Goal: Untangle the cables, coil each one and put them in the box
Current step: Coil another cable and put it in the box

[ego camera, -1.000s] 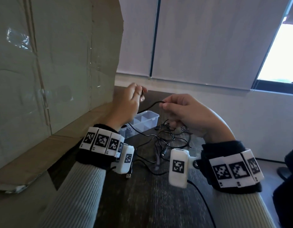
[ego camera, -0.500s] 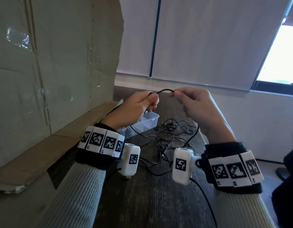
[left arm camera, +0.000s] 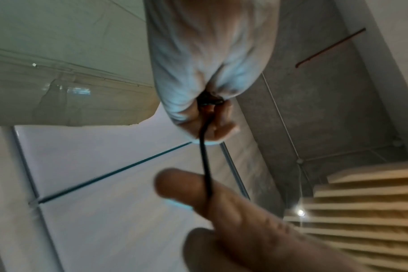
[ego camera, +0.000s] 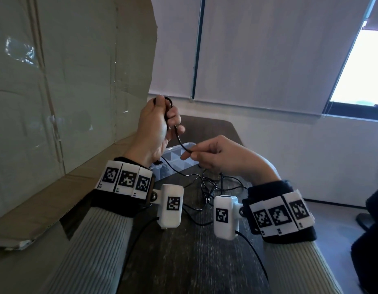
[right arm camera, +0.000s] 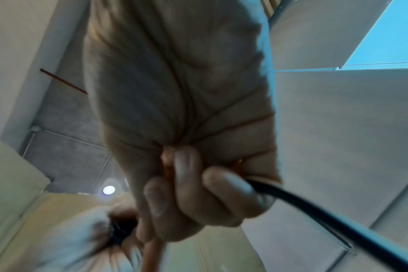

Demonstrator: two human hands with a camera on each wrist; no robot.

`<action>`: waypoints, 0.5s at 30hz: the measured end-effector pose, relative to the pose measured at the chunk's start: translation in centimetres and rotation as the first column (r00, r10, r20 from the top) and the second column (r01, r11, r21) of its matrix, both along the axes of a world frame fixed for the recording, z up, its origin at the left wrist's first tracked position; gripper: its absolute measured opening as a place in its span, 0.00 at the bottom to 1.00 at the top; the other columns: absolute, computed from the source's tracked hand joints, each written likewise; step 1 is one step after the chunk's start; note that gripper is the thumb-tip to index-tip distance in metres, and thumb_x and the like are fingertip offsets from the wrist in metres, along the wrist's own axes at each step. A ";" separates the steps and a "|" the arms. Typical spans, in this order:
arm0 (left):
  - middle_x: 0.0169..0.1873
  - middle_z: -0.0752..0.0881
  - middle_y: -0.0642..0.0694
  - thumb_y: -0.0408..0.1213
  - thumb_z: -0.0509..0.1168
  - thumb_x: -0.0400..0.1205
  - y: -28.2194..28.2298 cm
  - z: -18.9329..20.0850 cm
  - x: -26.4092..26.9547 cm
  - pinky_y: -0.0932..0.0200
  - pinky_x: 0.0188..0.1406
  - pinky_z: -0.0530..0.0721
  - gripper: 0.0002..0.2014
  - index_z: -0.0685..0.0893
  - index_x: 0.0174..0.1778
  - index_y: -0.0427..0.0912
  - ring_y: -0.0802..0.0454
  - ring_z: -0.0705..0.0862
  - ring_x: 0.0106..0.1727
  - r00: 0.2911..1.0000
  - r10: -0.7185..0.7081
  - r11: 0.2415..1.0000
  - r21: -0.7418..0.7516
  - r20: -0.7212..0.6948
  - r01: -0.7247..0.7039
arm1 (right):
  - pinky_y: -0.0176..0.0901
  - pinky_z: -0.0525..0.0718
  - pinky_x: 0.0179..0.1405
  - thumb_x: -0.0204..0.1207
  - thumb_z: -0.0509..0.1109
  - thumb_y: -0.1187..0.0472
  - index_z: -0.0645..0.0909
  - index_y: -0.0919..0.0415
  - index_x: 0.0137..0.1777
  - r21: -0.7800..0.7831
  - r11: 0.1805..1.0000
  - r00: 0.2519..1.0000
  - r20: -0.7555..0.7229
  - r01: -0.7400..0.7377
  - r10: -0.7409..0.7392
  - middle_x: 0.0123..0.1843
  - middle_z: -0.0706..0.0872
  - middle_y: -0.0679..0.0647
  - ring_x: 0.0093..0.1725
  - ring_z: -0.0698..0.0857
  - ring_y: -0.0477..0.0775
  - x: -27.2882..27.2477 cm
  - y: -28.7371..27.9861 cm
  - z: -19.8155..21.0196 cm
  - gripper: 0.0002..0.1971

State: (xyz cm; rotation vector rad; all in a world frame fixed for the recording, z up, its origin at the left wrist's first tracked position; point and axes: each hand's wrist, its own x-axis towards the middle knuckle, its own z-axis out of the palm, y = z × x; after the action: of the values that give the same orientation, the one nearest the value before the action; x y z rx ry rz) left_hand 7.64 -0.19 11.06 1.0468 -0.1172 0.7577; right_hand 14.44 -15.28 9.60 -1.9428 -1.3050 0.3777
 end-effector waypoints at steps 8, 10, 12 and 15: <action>0.26 0.72 0.52 0.37 0.50 0.90 0.2 -1.8 0.7 0.69 0.21 0.66 0.13 0.79 0.48 0.40 0.63 0.68 0.21 0.919 0.392 0.652 0.720 -0.051 -0.238 | 0.22 0.70 0.29 0.83 0.66 0.63 0.89 0.61 0.45 0.247 0.965 0.974 0.179 0.089 -0.136 0.26 0.84 0.41 0.24 0.76 0.34 -0.4 -2.2 1.9 0.10; 0.24 0.78 0.54 0.40 0.53 0.89 0.0 -2.3 0.8 0.68 0.23 0.70 0.15 0.81 0.42 0.42 0.62 0.72 0.22 0.868 0.495 0.468 0.853 -0.037 -0.231 | 0.22 0.70 0.26 0.83 0.67 0.64 0.87 0.57 0.42 0.348 0.931 0.968 0.174 0.112 -0.181 0.23 0.82 0.35 0.22 0.76 0.33 -0.4 -1.9 2.1 0.10; 0.24 0.82 0.53 0.43 0.54 0.88 -0.1 -2.6 0.9 0.58 0.33 0.77 0.18 0.83 0.37 0.42 0.59 0.77 0.26 0.870 0.486 0.453 0.876 -0.087 -0.165 | 0.30 0.73 0.32 0.81 0.68 0.60 0.85 0.46 0.38 0.436 0.889 0.941 0.223 0.138 -0.255 0.27 0.84 0.39 0.25 0.76 0.35 0.1 -1.5 1.8 0.11; 0.21 0.81 0.52 0.48 0.54 0.87 -0.2 -2.3 0.5 0.58 0.31 0.72 0.24 0.85 0.34 0.38 0.56 0.74 0.24 0.928 0.311 0.576 0.818 -0.205 -0.012 | 0.36 0.74 0.34 0.79 0.69 0.57 0.85 0.43 0.36 0.510 0.831 0.873 0.277 0.221 -0.401 0.28 0.84 0.37 0.28 0.77 0.38 1.4 -1.1 1.2 0.11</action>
State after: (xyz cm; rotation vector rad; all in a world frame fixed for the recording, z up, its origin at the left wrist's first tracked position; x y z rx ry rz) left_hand 8.09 -0.43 8.73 2.0957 -0.0732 0.6828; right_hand 15.80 -16.36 10.85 -1.8085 -1.1292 -0.4657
